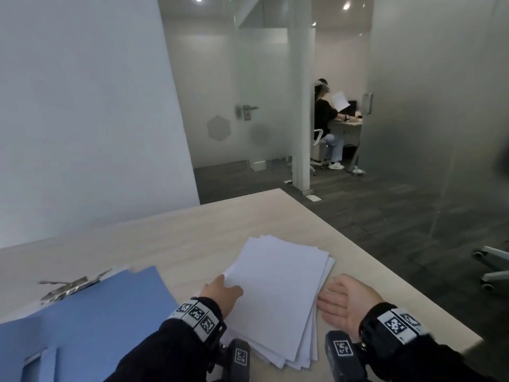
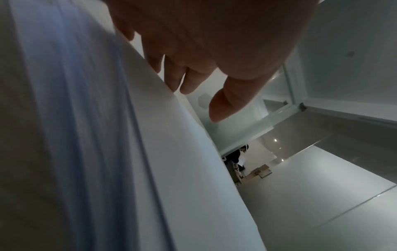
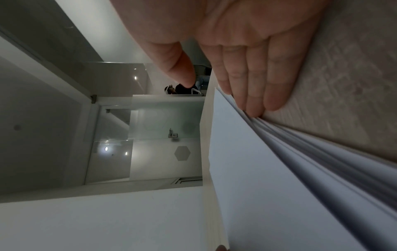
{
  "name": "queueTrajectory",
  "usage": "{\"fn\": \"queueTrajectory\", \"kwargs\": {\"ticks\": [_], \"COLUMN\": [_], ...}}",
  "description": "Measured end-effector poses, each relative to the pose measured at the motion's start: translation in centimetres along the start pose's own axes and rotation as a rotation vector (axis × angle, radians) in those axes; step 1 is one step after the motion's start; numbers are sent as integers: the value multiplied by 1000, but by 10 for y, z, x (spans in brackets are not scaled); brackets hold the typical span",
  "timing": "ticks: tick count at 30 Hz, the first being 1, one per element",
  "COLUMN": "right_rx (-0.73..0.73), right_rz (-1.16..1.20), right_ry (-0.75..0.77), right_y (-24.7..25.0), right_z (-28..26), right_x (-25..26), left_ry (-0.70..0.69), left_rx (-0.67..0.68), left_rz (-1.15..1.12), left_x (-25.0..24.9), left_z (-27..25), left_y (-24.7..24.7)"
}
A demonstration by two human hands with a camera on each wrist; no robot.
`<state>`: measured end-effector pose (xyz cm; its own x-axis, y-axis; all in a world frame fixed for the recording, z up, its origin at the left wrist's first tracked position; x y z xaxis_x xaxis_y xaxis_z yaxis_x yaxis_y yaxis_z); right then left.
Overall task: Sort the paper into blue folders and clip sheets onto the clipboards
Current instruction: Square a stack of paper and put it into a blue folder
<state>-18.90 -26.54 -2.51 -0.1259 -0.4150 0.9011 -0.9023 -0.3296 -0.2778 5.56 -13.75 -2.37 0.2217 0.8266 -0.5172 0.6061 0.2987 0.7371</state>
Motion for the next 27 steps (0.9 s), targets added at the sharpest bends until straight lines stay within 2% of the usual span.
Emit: {"fn": "queueTrajectory", "kwargs": {"ticks": [3,11,14,17,21,27], "right_rx": [12,-35,-41,-57,-86,-69], "right_rz": [-13,-25,-68,-86,-92,-138], "right_ry": [-6,3,10,22,28,22], "right_y": [3,15,18,21,23,23], "right_z": [4,14,12,12,13,11], "right_x": [1,3,5,4,3,6], "left_ry": [-18,-151,-171,-201,-191,-173], "left_rx": [-10,20,55,93,15,105], "left_rz": [112,404,400,282,340,309], "left_x": [5,-5,-6,-11,-14,-8], "left_z": [7,-27,-31,-37,-39,-46], "left_y": [-8,-18,-23,-23,-19,-23]}}
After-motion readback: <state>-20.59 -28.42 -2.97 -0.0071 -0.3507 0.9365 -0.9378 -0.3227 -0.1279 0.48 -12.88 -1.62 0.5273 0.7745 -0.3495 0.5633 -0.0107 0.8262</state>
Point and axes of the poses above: each hand's wrist, its own z-axis towards the middle knuckle, its own y-axis out of the back of the hand, x = y × z, the point moved 1 cm from there along z, towards the middle knuckle, and after that the axes turned 13 degrees about y, right-handed, at the moved point
